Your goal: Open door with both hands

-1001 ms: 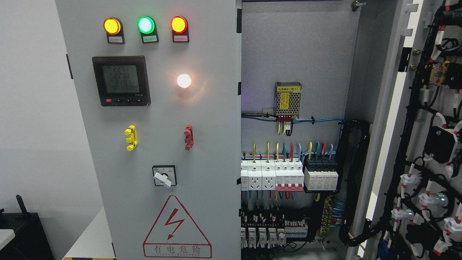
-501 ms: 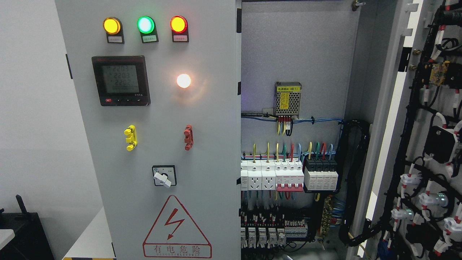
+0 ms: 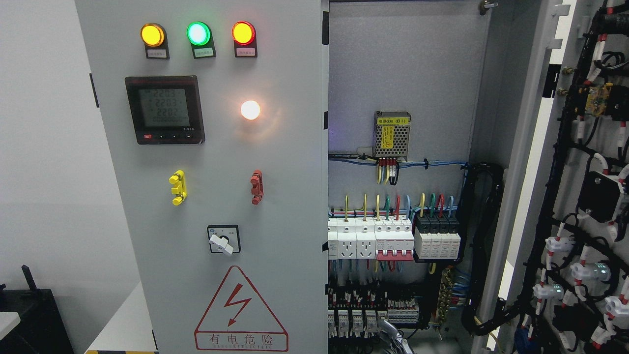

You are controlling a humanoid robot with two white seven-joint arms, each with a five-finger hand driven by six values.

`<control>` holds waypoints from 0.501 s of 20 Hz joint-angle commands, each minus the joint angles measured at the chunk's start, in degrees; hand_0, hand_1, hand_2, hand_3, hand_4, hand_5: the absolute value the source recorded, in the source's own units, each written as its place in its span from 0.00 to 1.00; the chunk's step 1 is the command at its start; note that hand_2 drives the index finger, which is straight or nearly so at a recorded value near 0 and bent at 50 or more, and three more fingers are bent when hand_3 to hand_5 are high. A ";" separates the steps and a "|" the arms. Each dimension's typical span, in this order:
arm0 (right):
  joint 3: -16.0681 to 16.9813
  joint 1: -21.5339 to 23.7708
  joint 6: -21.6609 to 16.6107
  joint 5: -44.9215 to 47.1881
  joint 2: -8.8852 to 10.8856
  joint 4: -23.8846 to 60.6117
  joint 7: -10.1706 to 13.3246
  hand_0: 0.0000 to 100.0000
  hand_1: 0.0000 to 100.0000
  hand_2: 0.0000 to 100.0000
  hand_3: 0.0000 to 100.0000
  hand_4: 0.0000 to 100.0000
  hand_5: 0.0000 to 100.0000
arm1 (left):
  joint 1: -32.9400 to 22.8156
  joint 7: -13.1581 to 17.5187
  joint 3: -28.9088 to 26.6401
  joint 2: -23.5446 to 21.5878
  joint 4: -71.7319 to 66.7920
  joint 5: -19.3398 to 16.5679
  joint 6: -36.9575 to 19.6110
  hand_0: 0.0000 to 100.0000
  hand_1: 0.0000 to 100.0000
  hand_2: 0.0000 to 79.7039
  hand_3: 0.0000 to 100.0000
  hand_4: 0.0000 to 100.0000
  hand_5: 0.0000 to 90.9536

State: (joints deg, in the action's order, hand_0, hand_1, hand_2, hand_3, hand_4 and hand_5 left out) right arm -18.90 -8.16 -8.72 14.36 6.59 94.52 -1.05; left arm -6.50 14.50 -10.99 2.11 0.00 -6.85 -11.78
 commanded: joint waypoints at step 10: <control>-2.73 -7.75 3.62 0.06 -0.70 -7.41 0.00 0.00 0.00 0.00 0.00 0.00 0.00 | 0.00 0.00 0.00 0.00 1.58 0.00 0.00 0.00 0.00 0.00 0.00 0.04 0.00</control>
State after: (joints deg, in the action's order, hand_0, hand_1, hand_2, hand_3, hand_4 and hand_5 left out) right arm -20.57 -13.27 -5.75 14.46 6.35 91.27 -1.08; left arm -6.50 14.50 -10.99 2.11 0.00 -6.85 -11.78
